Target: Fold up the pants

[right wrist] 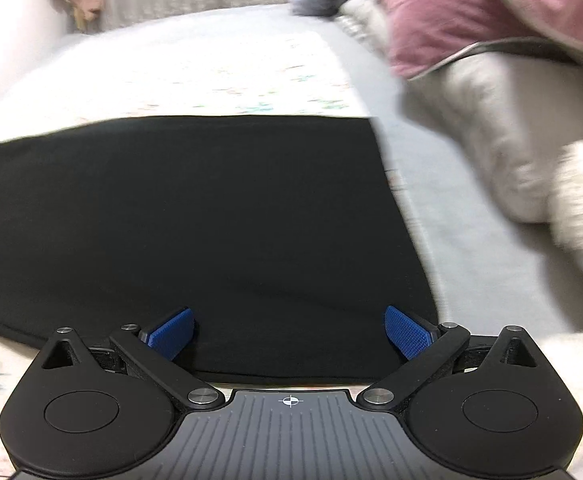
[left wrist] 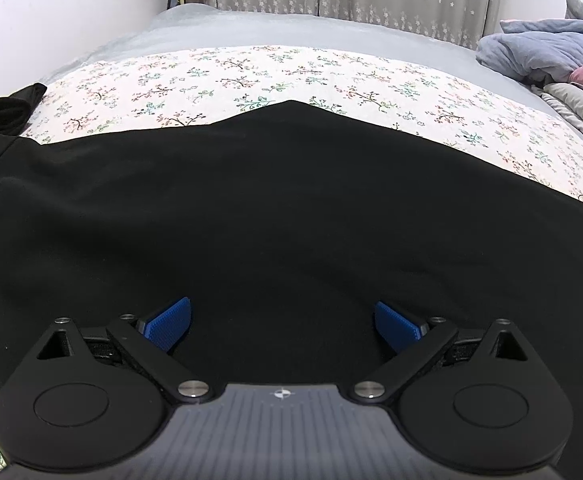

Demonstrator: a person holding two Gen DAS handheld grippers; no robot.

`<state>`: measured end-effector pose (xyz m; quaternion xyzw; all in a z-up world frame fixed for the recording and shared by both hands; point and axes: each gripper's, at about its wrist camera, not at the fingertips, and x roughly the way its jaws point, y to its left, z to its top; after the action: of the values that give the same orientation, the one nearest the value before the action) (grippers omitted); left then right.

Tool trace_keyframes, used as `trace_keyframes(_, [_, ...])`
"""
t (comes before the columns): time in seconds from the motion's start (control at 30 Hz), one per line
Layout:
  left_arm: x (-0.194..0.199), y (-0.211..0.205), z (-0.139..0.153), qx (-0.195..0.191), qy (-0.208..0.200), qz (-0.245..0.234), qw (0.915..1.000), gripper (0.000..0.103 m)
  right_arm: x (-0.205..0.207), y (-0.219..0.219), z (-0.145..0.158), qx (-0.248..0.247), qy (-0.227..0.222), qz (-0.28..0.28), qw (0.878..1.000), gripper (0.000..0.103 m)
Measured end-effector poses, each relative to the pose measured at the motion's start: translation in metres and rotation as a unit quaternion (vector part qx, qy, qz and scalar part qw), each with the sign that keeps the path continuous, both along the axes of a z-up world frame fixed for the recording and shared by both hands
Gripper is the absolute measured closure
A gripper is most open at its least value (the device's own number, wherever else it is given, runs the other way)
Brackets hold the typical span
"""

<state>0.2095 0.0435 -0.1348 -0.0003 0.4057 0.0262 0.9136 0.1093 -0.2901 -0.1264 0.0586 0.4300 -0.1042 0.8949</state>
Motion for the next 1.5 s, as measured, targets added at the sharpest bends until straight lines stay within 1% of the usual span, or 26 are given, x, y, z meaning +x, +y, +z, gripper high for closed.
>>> trace_keyframes(0.07, [0.000,-0.001,0.002,0.000,0.000,0.001,1.0000,0.000,-0.003,-0.014,0.001,-0.034,0.008,-0.067,0.997,0.002])
trace_keyframes(0.1, [0.000,0.000,0.003,-0.003,0.001,0.002,1.0000,0.000,-0.005,-0.024,0.002,-0.031,0.005,-0.095,0.995,0.003])
trace_keyframes(0.17, [0.001,-0.001,0.008,-0.014,0.002,-0.003,0.9999,0.000,-0.012,-0.036,0.010,-0.003,-0.017,-0.116,0.993,0.006])
trace_keyframes(0.2, [0.001,-0.001,0.011,-0.022,0.000,-0.008,0.9997,0.000,-0.014,-0.039,0.016,0.013,-0.032,-0.114,0.993,0.006])
trace_keyframes(0.27, [0.004,-0.002,0.021,-0.033,-0.016,-0.013,0.9992,0.000,-0.011,-0.039,0.028,0.027,-0.055,-0.099,0.993,0.010])
trace_keyframes(0.33, [0.010,-0.005,0.031,-0.030,-0.031,-0.023,0.9988,0.000,0.004,-0.035,0.040,0.012,-0.065,-0.073,0.995,0.012])
trace_keyframes(0.43, [0.026,-0.012,0.042,-0.016,-0.038,-0.047,0.9980,0.000,0.031,-0.040,0.045,-0.012,-0.065,-0.054,0.996,0.013])
trace_keyframes(0.47, [0.032,-0.013,0.045,-0.007,-0.039,-0.052,0.9979,0.000,0.040,-0.044,0.043,-0.010,-0.062,-0.052,0.997,0.018])
trace_keyframes(0.63, [0.074,-0.006,0.060,0.035,-0.037,-0.064,0.9967,0.000,0.081,-0.056,0.026,-0.006,-0.040,-0.060,0.997,0.034])
trace_keyframes(0.7, [0.093,0.001,0.063,0.046,-0.035,-0.061,0.9965,0.000,0.088,-0.060,0.017,-0.001,-0.031,-0.066,0.997,0.037])
trace_keyframes(0.77, [0.111,0.011,0.062,0.033,-0.025,-0.057,0.9975,0.000,0.092,-0.067,0.009,0.003,-0.029,-0.065,0.997,0.037])
trace_keyframes(0.83, [0.121,0.021,0.060,0.004,-0.018,-0.055,0.9983,0.000,0.093,-0.072,0.004,0.011,-0.031,-0.068,0.997,0.035])
trace_keyframes(0.9, [0.128,0.019,0.059,-0.008,-0.027,-0.064,0.9976,0.000,0.095,-0.075,0.001,0.020,-0.038,-0.068,0.997,0.035])
trace_keyframes(0.93, [0.133,0.015,0.057,0.002,-0.033,-0.071,0.9969,0.000,0.096,-0.075,0.001,0.018,-0.040,-0.068,0.997,0.036])
trace_keyframes(1.0, [0.144,0.006,0.050,0.039,-0.034,-0.079,0.9955,0.000,0.101,-0.075,0.002,0.013,-0.044,-0.063,0.997,0.043])
trace_keyframes(1.03, [0.149,0.002,0.044,0.056,-0.027,-0.078,0.9950,0.000,0.104,-0.074,0.003,0.010,-0.045,-0.061,0.997,0.052])
trace_keyframes(1.07, [0.154,-0.002,0.035,0.073,-0.017,-0.076,0.9943,0.003,0.105,-0.074,0.003,0.008,-0.046,-0.059,0.997,0.063])
trace_keyframes(1.1, [0.157,-0.004,0.028,0.088,-0.007,-0.070,0.9936,0.007,0.106,-0.073,0.004,0.009,-0.047,-0.061,0.997,0.069])
trace_keyframes(1.13, [0.159,-0.005,0.022,0.096,-0.003,-0.066,0.9932,0.022,0.107,-0.074,0.004,0.012,-0.048,-0.062,0.997,0.080])
trace_keyframes(1.17, [0.158,-0.004,0.019,0.092,-0.008,-0.063,0.9937,0.044,0.108,-0.074,0.004,0.015,-0.047,-0.063,0.997,0.081])
trace_keyframes(1.2, [0.156,-0.002,0.019,0.086,-0.014,-0.057,0.9945,0.055,0.111,-0.073,0.004,0.012,-0.045,-0.063,0.997,0.083])
trace_keyframes(1.23, [0.154,-0.001,0.019,0.091,-0.017,-0.049,0.9945,0.068,0.113,-0.071,0.005,0.008,-0.045,-0.061,0.997,0.091])
trace_keyframes(1.27, [0.154,0.002,0.020,0.092,-0.022,-0.049,0.9943,0.073,0.114,-0.069,0.007,0.000,-0.046,-0.059,0.997,0.095])
trace_keyframes(1.33, [0.151,0.010,0.026,0.080,-0.044,-0.050,0.9945,0.083,0.116,-0.067,0.011,-0.005,-0.055,-0.059,0.997,0.096])
trace_keyframes(1.4, [0.151,0.016,0.033,0.070,-0.058,-0.051,0.9946,0.084,0.120,-0.067,0.012,-0.010,-0.058,-0.059,0.996,0.097])
trace_keyframes(1.5, [0.153,0.021,0.034,0.057,-0.064,-0.047,0.9952,0.084,0.127,-0.065,0.010,-0.023,-0.048,-0.060,0.997,0.097])
